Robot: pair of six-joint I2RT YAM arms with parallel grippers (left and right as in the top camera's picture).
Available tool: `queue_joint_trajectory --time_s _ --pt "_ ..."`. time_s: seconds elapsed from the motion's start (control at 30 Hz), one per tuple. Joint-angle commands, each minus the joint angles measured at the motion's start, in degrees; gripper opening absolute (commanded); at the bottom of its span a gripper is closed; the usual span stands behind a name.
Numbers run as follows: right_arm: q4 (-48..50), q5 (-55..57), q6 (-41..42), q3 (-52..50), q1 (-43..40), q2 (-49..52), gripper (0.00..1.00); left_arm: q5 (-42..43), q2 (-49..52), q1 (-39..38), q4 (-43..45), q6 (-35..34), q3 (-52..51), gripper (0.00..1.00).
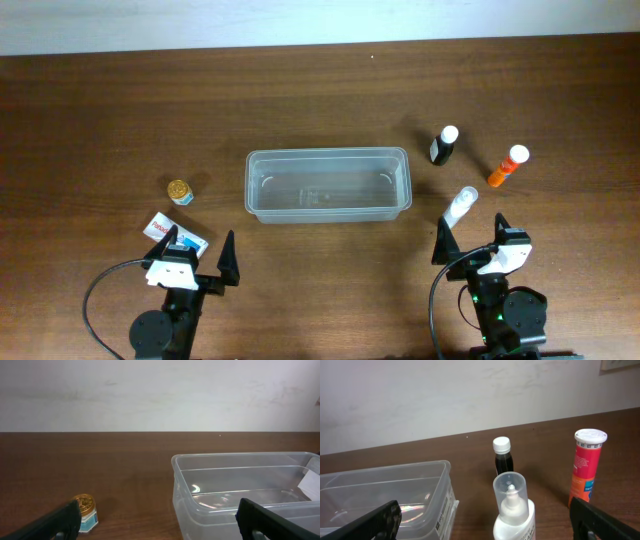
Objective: Pack container
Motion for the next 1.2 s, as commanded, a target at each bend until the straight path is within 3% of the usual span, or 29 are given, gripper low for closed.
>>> queue_joint_trajectory --time_s 0.0,0.3,0.6,0.77,0.93,1.17 --pt "-0.2 0.1 0.1 -0.3 0.6 -0.6 0.98 -0.3 -0.5 0.3 -0.2 -0.1 -0.2 0.99" --pt "1.7 0.4 0.7 -0.3 0.6 -0.6 0.98 -0.3 -0.5 0.3 -0.2 -0.1 -0.2 0.99" --pt "1.0 -13.2 0.7 5.5 0.6 0.2 0.98 -0.3 -0.5 0.3 -0.2 -0.1 -0.2 0.99" --pt "-6.7 -13.2 0.7 17.5 0.6 7.0 0.98 -0.3 -0.5 0.3 -0.2 -0.1 -0.2 0.99" --pt "-15.7 -13.2 0.2 34.9 0.6 21.5 0.98 -0.3 -0.5 0.3 -0.2 -0.1 -0.2 0.99" --pt "-43.4 -13.4 0.2 65.0 0.6 46.6 0.98 -0.3 -0.5 0.3 -0.2 -0.1 -0.2 1.00"
